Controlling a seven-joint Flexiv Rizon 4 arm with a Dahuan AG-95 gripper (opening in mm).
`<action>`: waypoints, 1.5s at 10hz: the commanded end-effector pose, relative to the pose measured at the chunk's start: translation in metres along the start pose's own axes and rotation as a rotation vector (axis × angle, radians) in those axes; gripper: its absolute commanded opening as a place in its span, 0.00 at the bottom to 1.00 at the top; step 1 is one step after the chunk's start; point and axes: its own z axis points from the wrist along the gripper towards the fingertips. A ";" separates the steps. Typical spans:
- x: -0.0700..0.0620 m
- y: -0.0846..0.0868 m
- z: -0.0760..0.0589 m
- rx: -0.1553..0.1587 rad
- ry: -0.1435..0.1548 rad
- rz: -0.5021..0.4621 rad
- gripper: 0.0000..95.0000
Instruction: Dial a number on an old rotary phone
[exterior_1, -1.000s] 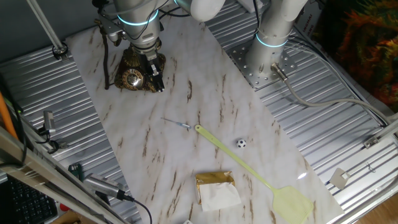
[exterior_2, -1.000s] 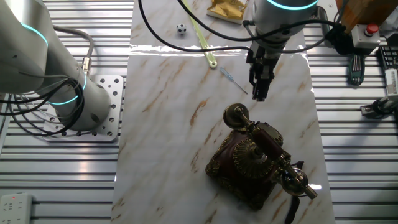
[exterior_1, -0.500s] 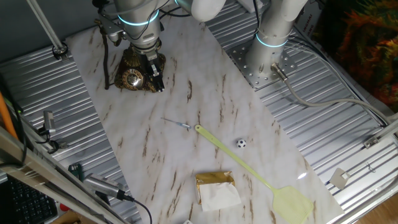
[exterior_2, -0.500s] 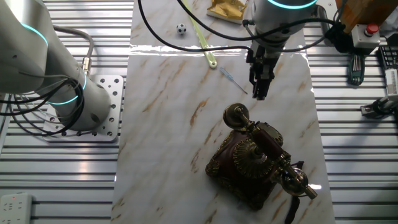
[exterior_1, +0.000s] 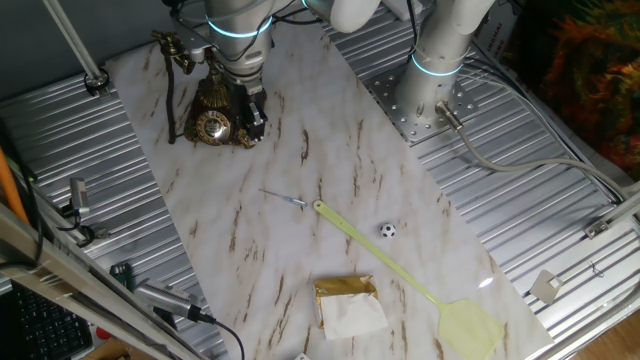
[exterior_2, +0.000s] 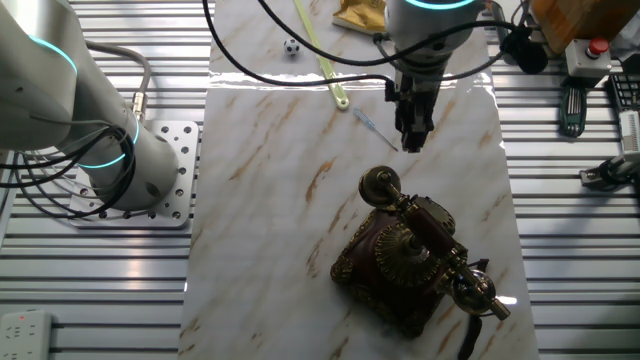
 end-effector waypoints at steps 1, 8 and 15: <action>0.000 -0.001 0.000 0.000 -0.002 -0.002 0.00; 0.000 -0.001 0.000 -0.001 -0.002 0.008 0.00; 0.000 -0.001 0.002 -0.034 -0.002 0.044 0.00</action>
